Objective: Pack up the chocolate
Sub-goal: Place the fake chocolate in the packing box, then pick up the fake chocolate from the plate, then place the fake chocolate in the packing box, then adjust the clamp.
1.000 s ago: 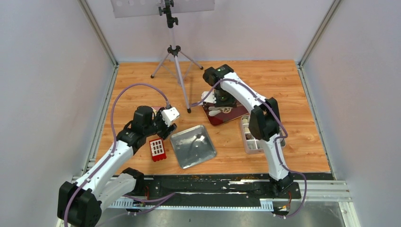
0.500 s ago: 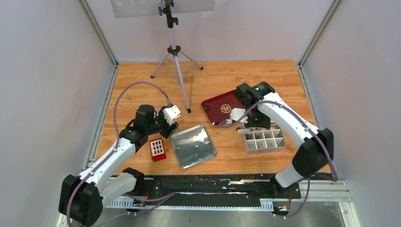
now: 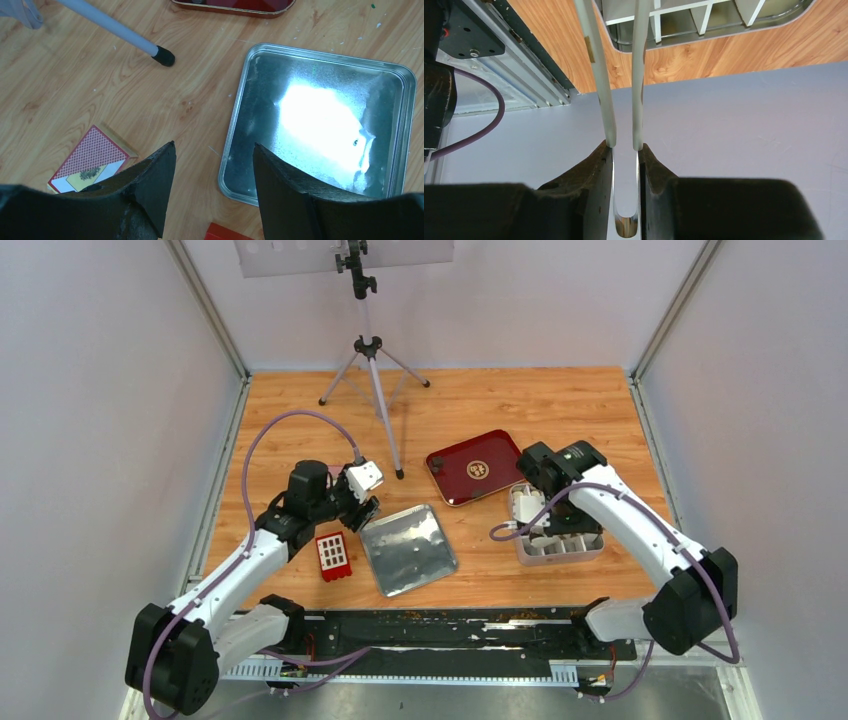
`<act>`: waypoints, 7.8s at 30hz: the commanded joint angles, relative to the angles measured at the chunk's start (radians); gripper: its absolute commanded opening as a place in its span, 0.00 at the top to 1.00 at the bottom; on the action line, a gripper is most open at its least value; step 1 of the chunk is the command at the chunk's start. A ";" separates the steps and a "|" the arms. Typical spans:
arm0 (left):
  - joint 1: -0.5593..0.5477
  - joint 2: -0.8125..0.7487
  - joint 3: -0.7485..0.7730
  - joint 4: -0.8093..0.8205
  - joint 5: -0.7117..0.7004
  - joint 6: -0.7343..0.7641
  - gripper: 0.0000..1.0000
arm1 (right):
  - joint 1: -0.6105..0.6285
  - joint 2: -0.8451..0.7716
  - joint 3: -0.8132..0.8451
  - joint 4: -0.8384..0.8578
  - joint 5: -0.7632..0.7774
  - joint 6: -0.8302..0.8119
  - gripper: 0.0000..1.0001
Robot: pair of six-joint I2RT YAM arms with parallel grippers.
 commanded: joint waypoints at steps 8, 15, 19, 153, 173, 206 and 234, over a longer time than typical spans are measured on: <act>0.006 -0.013 -0.008 0.030 0.011 -0.011 0.34 | 0.000 0.064 0.087 -0.022 0.020 -0.044 0.71; 0.006 0.000 -0.010 0.048 0.012 -0.012 0.34 | 0.000 0.017 0.082 -0.023 0.011 -0.129 0.72; 0.006 0.005 -0.006 0.053 0.012 -0.014 0.34 | -0.006 0.054 0.143 -0.022 -0.005 -0.113 0.72; 0.033 0.021 -0.044 0.105 0.049 -0.044 0.33 | -0.113 0.030 -0.022 -0.023 0.144 -0.069 0.70; -0.289 0.262 0.171 0.433 0.130 0.848 0.32 | -0.108 0.797 1.026 -0.023 -0.620 0.391 0.74; -0.333 0.510 0.182 0.730 0.016 1.205 0.36 | -0.059 0.703 0.953 -0.024 -0.730 0.413 0.75; -0.374 0.715 0.310 0.874 -0.077 1.022 0.71 | -0.074 0.655 0.903 -0.023 -0.777 0.430 0.74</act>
